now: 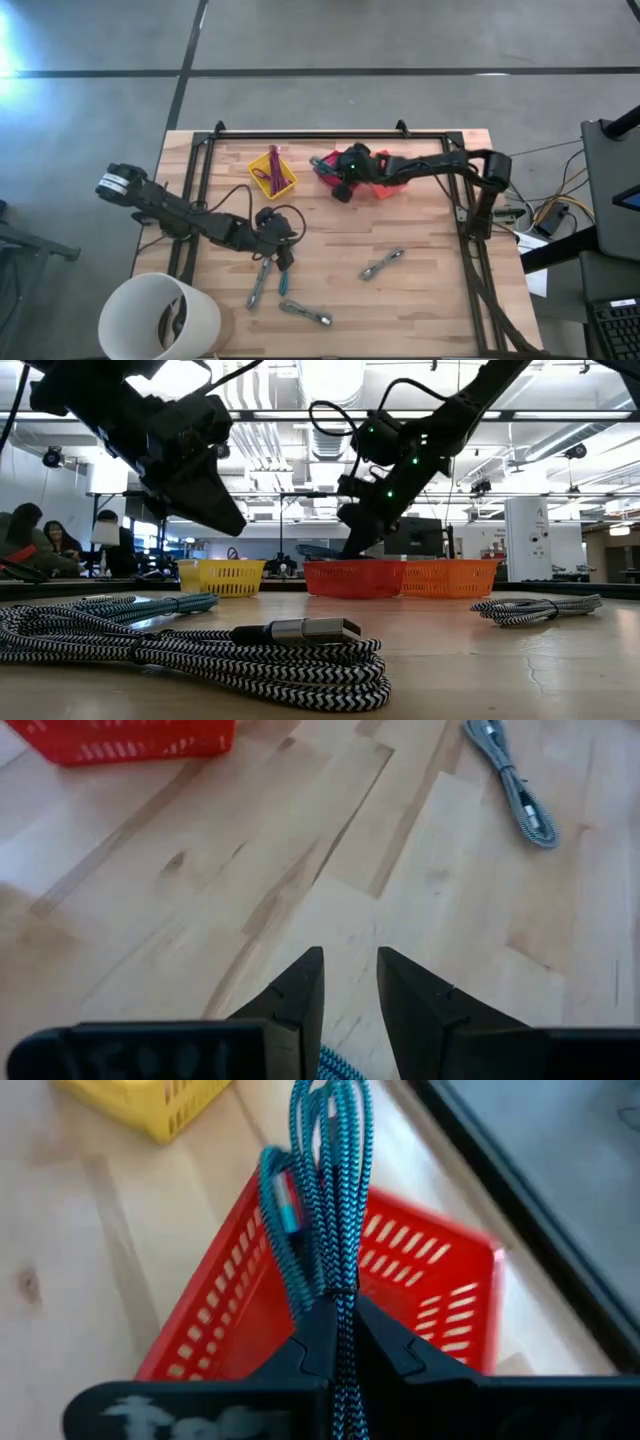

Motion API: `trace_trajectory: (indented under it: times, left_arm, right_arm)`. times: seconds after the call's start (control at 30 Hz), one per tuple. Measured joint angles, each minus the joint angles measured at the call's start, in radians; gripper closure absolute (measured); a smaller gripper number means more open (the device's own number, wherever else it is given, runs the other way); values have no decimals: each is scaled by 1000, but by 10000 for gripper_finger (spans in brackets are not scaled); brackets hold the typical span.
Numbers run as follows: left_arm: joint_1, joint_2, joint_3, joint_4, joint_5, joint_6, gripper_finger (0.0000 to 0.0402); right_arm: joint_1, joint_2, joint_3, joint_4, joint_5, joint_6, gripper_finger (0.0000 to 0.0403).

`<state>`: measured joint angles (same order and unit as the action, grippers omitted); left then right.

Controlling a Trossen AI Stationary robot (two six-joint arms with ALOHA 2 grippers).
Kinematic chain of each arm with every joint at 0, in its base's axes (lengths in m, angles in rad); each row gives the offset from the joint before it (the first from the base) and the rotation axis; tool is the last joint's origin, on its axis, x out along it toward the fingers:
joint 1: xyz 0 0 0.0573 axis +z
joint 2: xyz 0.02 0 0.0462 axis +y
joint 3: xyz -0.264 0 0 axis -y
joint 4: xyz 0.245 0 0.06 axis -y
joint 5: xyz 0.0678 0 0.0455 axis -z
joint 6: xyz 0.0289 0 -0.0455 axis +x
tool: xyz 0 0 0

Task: Pick & Place USB Port
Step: Put the right black blue USB cable into the red bin, then put the black blue USB cable into the red bin

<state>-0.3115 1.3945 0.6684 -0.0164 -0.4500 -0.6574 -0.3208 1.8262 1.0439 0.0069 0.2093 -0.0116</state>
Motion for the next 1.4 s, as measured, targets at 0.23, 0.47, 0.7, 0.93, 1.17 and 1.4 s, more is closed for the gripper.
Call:
trace_trajectory:
  times: [0.23,0.47,0.7,0.93,1.17,1.4]
  left_arm:
    - [0,0,-14,-1,-13,-31,305]
    - [0,0,-14,1,-16,-39,305]
    - [0,-2,-14,0,-4,-105,305]
    - [2,-5,-9,-39,162,-186,305]
    - [2,-4,-21,-141,201,-354,305]
    - [1,57,-31,-116,167,-435,305]
  right_arm:
    - [-7,17,-2,-9,-72,5,363]
    - [-6,-9,-3,-11,-90,-17,311]
    - [-6,-81,-3,-102,-81,-63,279]
    - [21,-204,-3,-214,-88,-38,272]
    - [60,-268,-19,-213,-92,-50,285]
    - [68,-256,-24,-212,-91,-56,291]
